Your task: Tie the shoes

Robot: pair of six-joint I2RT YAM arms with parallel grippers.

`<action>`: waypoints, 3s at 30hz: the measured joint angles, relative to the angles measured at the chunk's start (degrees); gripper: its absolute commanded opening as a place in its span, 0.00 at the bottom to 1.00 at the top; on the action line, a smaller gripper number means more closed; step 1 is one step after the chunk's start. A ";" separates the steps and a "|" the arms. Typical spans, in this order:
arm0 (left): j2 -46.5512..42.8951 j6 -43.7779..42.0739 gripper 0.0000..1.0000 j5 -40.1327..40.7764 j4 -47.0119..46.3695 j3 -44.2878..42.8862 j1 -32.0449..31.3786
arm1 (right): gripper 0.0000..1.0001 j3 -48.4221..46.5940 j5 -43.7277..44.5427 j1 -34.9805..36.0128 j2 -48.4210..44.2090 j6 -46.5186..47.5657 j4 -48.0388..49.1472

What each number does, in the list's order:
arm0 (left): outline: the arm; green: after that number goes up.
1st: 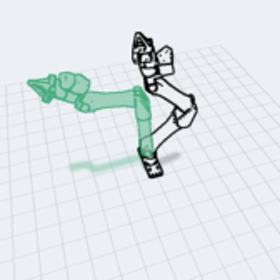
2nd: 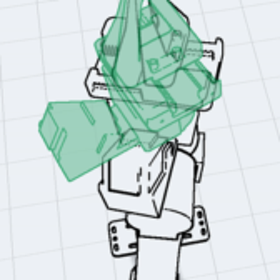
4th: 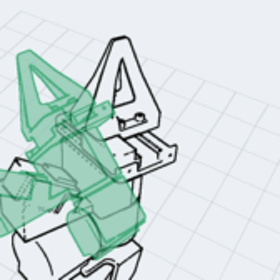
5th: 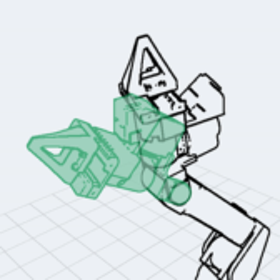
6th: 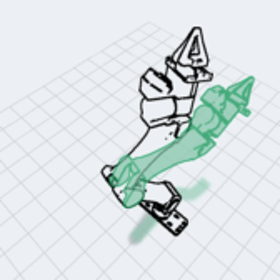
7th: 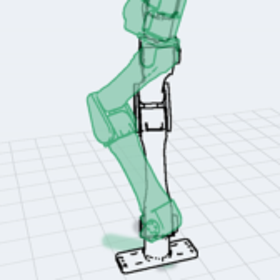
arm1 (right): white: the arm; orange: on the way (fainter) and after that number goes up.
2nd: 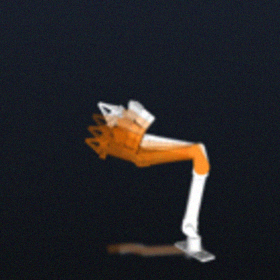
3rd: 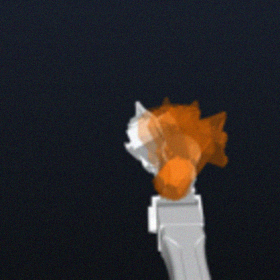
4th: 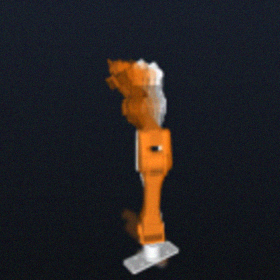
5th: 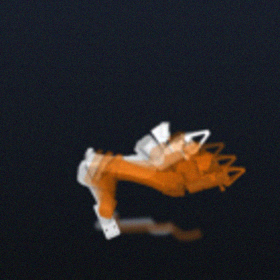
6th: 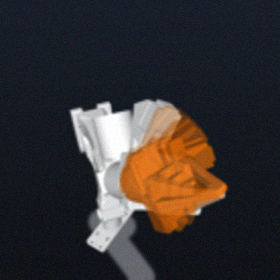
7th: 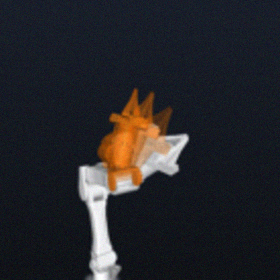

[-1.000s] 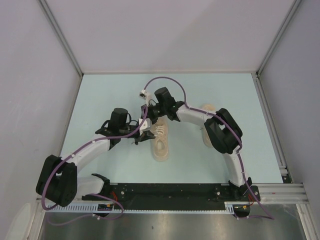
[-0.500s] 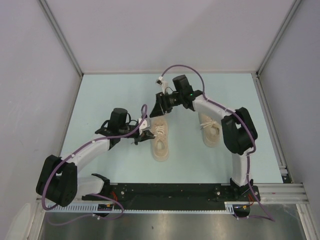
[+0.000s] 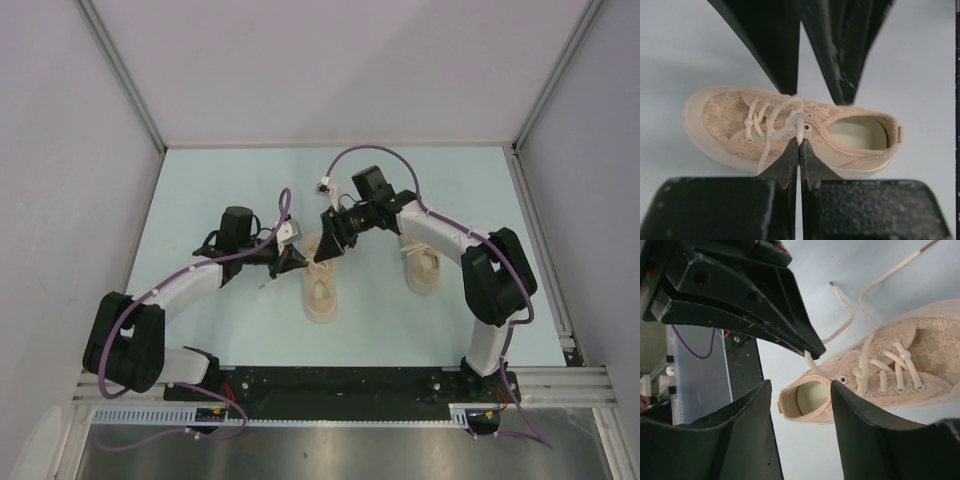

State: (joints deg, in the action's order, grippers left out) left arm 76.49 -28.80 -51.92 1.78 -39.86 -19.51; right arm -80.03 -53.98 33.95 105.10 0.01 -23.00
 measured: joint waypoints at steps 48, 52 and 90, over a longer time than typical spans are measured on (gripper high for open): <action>6.40 -29.09 0.48 0.76 22.05 -8.96 17.07 | 0.00 0.00 5.66 4.02 3.65 4.79 3.08; 12.90 -42.91 0.47 2.67 29.07 -13.73 15.58 | 0.00 0.00 5.68 4.02 3.65 4.85 2.86; 12.44 -74.40 0.00 15.17 48.15 -19.67 8.31 | 0.00 0.00 5.73 2.32 3.65 4.46 2.34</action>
State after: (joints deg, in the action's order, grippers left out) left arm 88.92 -103.20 -36.75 49.93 -59.53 -11.20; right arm -80.03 -48.25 36.27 108.75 4.47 -20.67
